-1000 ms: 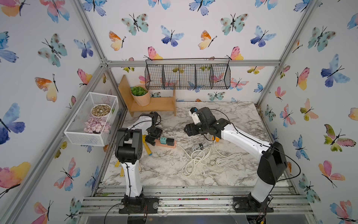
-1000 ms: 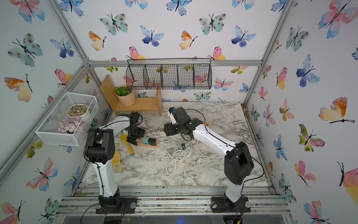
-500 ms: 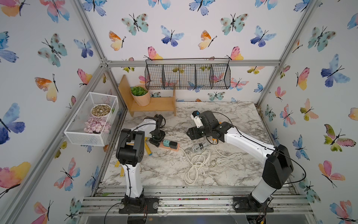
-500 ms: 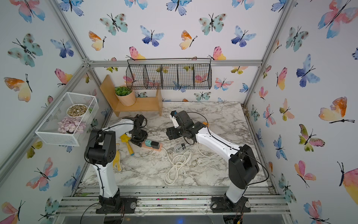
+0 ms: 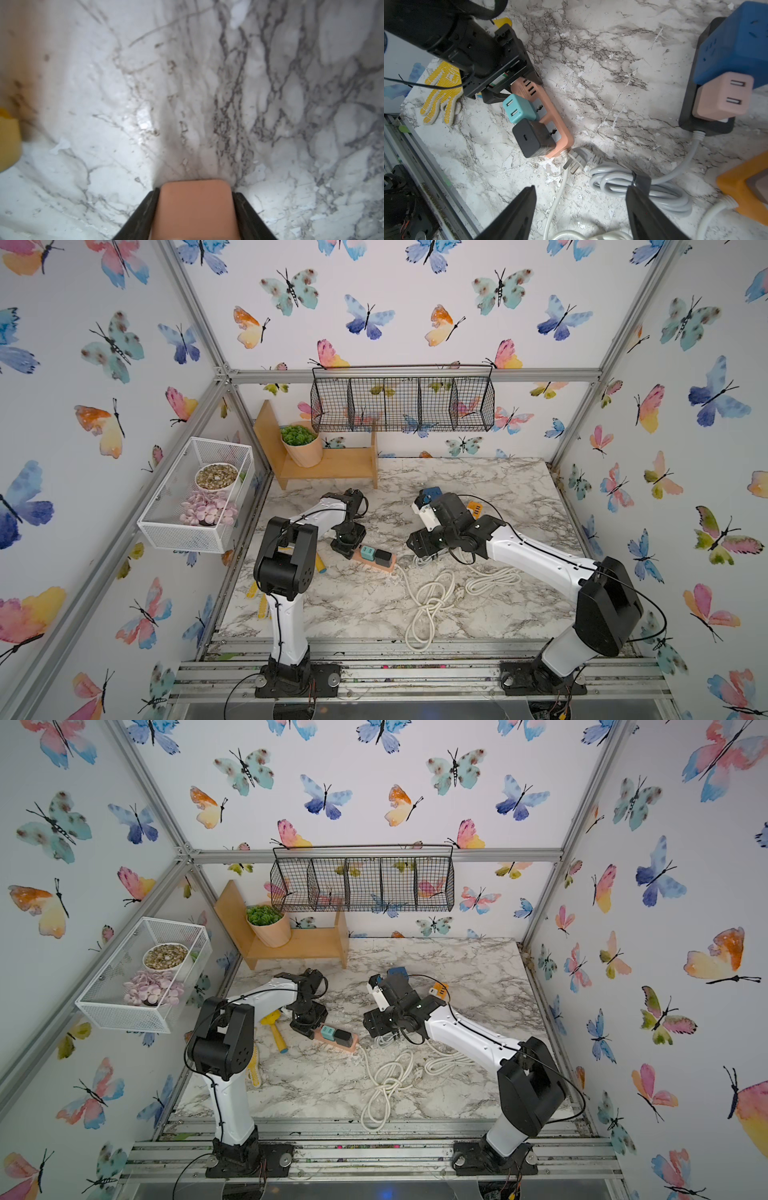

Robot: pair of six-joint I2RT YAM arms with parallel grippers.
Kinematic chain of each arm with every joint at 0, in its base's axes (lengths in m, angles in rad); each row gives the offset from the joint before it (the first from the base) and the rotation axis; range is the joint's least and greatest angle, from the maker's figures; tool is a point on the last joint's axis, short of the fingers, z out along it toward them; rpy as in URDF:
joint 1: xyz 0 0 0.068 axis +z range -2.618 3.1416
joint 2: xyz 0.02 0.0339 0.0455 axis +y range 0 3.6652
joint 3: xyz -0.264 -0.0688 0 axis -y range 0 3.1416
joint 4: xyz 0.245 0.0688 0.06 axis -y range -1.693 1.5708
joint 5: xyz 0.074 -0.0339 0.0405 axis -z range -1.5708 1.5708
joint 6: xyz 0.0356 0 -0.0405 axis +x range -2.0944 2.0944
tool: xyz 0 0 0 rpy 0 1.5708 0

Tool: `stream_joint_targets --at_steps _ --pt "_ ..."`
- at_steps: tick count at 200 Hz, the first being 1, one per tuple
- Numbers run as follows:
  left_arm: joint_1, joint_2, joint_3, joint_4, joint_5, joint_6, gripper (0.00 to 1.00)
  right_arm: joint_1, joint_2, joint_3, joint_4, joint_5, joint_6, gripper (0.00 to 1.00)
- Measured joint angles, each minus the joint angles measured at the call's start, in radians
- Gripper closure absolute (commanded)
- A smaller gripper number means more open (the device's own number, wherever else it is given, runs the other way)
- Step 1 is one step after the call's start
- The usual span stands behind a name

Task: Pull the plug off the socket
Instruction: Adjust the socket at the center of the board.

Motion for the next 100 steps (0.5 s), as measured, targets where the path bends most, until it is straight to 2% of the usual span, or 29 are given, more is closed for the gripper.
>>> stream_joint_targets --at_steps 40,75,89,100 --pt "0.072 0.093 0.162 -0.005 0.008 0.063 0.66 0.005 -0.032 -0.011 0.006 0.001 0.002 0.26" --pt "0.089 0.103 0.19 0.01 0.013 0.096 0.66 0.006 -0.043 -0.013 0.008 0.0 0.003 0.26" --pt "0.073 0.103 0.178 0.03 0.013 0.109 0.6 0.006 -0.043 -0.016 0.01 0.0 0.004 0.26" --pt "0.061 0.102 0.165 0.043 0.017 0.114 0.49 0.006 -0.04 -0.016 0.016 0.0 0.004 0.26"
